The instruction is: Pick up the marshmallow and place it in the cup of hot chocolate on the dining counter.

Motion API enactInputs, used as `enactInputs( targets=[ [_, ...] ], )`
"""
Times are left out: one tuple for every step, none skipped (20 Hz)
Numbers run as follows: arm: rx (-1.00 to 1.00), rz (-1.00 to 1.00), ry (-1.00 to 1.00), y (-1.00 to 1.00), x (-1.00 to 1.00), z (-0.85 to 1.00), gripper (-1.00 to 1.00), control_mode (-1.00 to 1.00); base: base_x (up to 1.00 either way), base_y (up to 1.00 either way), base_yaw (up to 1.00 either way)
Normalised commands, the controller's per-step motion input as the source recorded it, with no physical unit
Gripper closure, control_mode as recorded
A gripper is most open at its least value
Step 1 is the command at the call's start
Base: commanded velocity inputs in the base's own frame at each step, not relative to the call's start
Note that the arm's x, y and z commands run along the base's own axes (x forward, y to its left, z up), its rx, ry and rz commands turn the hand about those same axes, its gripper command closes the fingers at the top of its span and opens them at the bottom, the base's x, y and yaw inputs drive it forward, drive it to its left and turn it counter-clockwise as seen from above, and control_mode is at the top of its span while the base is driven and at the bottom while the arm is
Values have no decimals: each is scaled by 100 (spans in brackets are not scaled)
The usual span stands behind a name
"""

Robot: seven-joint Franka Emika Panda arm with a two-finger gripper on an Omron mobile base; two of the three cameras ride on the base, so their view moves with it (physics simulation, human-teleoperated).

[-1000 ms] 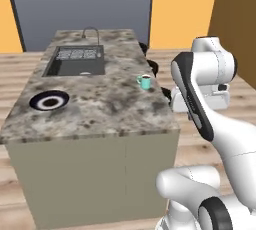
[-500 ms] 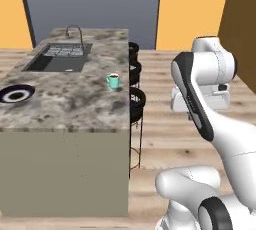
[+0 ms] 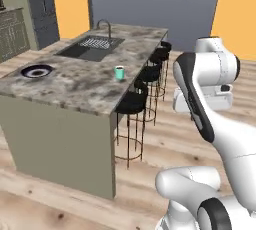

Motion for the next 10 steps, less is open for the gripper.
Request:
enactInputs(
  targets=[
    [0,0,0,0,0,0,100,100,-1,-93,69],
    [0,0,0,0,0,0,100,100,-1,-86,72],
    [0,0,0,0,0,0,100,100,-1,-71,78],
    [0,0,0,0,0,0,100,100,-1,-66,80],
    [0,0,0,0,0,0,100,100,0,-65,81],
    [0,0,0,0,0,0,100,100,0,-71,78],
    [0,0,0,0,0,0,100,100,0,-91,70],
    [0,0,0,0,0,0,100,100,0,-99,67],
    [0,0,0,0,0,0,100,100,0,-100,63],
    [0,0,0,0,0,0,100,100,0,-100,63]
  ],
)
